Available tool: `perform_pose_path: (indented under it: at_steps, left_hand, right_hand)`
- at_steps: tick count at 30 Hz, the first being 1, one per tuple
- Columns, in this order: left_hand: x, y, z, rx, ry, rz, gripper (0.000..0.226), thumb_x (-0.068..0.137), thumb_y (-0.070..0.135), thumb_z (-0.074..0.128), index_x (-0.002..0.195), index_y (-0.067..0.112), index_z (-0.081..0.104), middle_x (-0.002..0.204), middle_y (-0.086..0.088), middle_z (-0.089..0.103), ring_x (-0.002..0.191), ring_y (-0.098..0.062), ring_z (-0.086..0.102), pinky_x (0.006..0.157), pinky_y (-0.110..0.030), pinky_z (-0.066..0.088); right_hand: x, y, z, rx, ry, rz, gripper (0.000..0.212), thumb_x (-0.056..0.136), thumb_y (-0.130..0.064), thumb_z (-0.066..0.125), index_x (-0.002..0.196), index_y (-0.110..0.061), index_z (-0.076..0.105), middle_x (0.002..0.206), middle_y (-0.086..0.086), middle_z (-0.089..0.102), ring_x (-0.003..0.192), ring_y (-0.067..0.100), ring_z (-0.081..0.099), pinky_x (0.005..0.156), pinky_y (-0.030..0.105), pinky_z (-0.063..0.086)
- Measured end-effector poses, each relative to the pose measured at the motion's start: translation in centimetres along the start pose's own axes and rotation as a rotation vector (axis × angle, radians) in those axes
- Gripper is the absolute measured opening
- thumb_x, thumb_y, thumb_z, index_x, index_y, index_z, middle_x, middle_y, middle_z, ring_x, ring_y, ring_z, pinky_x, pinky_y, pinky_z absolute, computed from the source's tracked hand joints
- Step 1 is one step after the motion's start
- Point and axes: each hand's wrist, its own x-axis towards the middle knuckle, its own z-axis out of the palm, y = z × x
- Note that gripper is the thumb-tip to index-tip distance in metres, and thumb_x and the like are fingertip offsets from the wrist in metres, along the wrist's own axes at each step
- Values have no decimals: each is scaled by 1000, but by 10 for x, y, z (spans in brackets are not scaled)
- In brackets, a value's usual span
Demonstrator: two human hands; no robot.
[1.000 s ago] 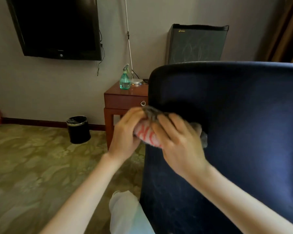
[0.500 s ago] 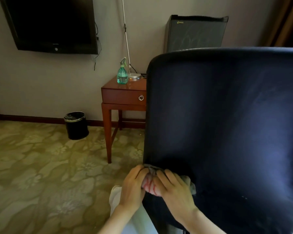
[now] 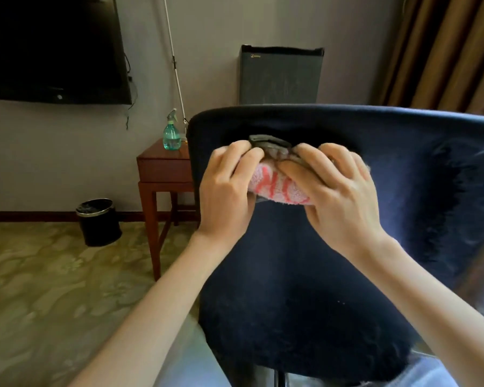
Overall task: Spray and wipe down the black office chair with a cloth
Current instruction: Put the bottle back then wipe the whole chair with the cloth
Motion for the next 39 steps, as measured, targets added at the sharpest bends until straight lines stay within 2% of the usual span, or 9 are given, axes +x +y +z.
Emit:
perform_pose_path:
  at_steps: [6,10,13,16,20,23,26,34,39]
  left_hand:
    - [-91,8,38,29,-89,48,37,68,-5,76,104,3,70,107,-10,66,99,-29,57,83,-34,52]
    - [-179,7,60,16,-250,36,23,74,4,64,95,6,74,103,-5,66,97,-22,54,70,-30,57]
    - [-224,7,69,2,-356,23,29,74,12,51,87,8,76,106,2,53,93,-19,51,60,-28,58]
    - [-237,7,74,18,-366,41,31,70,10,48,81,11,77,102,4,49,91,-18,50,56,-25,56]
    - [-210,16,76,6,-298,97,32,69,7,47,80,13,76,103,6,51,90,-16,51,52,-23,55]
    - [-161,38,76,-27,-219,131,27,74,5,51,87,11,75,102,3,61,91,-17,55,59,-27,56]
    - [-94,75,72,-60,-135,172,26,79,5,54,95,11,73,95,0,68,91,-19,58,64,-29,54]
    - [59,169,63,-68,24,287,30,78,14,71,108,8,68,106,-7,66,98,-22,54,80,-27,45]
    - [69,192,74,-20,33,320,36,72,12,81,106,8,69,105,-8,67,98,-24,57,86,-30,44]
  right_hand:
    - [-105,-11,35,107,-75,57,47,70,2,55,112,-15,68,123,3,56,104,28,48,84,38,37]
    - [-201,-42,65,182,-213,104,41,79,-3,48,111,-19,68,123,-2,51,104,25,49,83,38,39]
    - [-249,-64,81,189,-247,112,40,97,-8,35,104,-21,72,119,-3,53,103,21,50,82,37,41]
    - [-264,-72,84,153,-260,124,42,103,-16,31,104,-25,72,119,-5,53,105,18,51,85,33,42]
    - [-250,-52,71,175,-262,178,38,104,-30,29,116,-35,64,126,-12,51,121,10,45,93,32,40]
    - [-204,-10,42,125,-111,83,27,101,-13,41,111,-21,65,121,-3,53,105,21,51,82,33,40]
    - [-160,39,2,67,-8,122,26,99,-8,40,112,-18,60,123,-1,53,100,25,52,76,38,41]
    - [-77,160,-93,-34,129,176,31,97,-28,53,116,-8,67,128,12,56,114,37,50,93,54,44]
    - [-89,180,-98,29,91,198,35,92,-29,58,117,-6,65,126,11,56,117,33,49,100,46,42]
